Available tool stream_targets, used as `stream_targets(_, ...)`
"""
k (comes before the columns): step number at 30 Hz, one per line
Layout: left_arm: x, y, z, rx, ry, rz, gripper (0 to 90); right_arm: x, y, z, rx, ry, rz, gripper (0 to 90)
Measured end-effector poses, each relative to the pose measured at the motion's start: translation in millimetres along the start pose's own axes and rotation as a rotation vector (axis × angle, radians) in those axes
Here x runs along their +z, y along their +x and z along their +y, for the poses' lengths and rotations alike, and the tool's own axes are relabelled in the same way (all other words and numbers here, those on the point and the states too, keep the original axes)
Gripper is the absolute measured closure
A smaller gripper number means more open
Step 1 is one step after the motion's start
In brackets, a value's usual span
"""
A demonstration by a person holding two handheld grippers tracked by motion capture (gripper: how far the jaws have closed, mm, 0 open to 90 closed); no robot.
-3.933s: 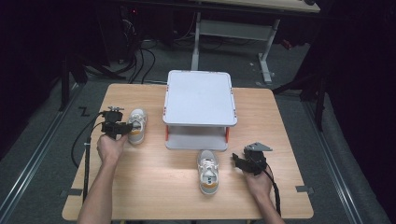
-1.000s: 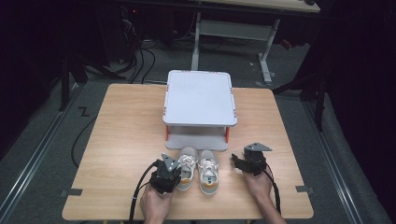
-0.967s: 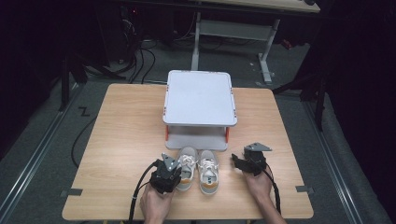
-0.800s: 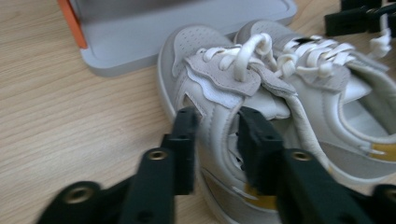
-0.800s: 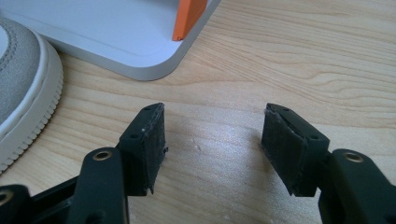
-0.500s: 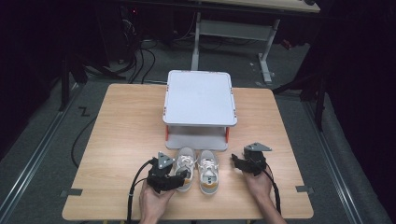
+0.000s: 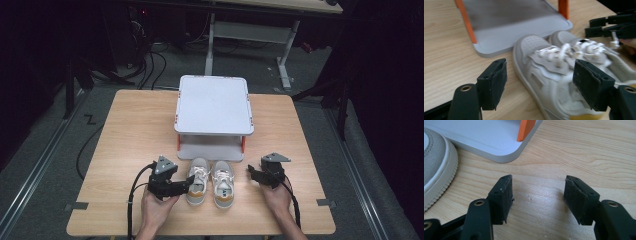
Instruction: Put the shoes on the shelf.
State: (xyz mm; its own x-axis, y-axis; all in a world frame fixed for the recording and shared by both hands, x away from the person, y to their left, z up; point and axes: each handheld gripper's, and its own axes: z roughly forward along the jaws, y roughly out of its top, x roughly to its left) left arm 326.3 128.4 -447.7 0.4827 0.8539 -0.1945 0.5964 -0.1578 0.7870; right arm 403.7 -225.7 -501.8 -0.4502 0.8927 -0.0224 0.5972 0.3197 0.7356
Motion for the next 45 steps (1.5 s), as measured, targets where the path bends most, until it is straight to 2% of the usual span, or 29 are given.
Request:
stream_targets(5,5.8,11.5,5.2,0.01,0.0,0.041,30.4,0.0,0.2,0.0,-0.001,0.0,0.002,41.3)
stream_targets(8,10.6,18.5,10.6,0.017,0.022,0.074,31.9,0.0,0.3,0.0,-0.001,0.0,0.001,41.2)
stream_targets(11,13.6,26.5,14.1,0.013,0.02,0.073,33.3,0.0,0.3,0.0,0.0,0.0,0.001,41.2)
stream_targets(14,14.4,32.6,17.0,0.017,0.015,0.096,33.5,0.0,0.2,0.0,-0.001,0.0,0.0,41.2)
stream_targets(19,14.5,39.7,22.3,0.015,-0.001,0.135,33.9,0.0,0.2,0.0,-0.001,0.0,-0.001,41.1)
stream_targets(21,16.6,42.9,23.4,0.017,0.008,0.152,34.1,-0.1,0.4,0.0,0.0,0.001,0.0,41.1)
stream_targets(28,29.6,51.6,25.9,0.006,0.006,0.197,37.1,-0.1,0.4,0.0,0.0,0.001,-0.001,41.2)
stream_targets(31,37.9,55.2,24.9,-0.002,0.009,0.232,40.7,-0.1,0.4,-0.1,0.0,0.001,-0.001,41.2)
stream_targets(34,47.3,59.4,22.7,-0.009,0.024,0.239,43.2,-0.2,0.5,-0.1,0.0,0.001,-0.001,41.2)
stream_targets(39,58.6,62.0,17.1,-0.048,0.028,0.218,45.4,-0.2,0.5,0.0,0.001,0.001,-0.002,41.2)
stream_targets(45,61.3,58.8,5.6,-0.045,0.041,0.224,45.2,-0.4,0.7,-0.1,0.004,0.001,-0.004,41.3)
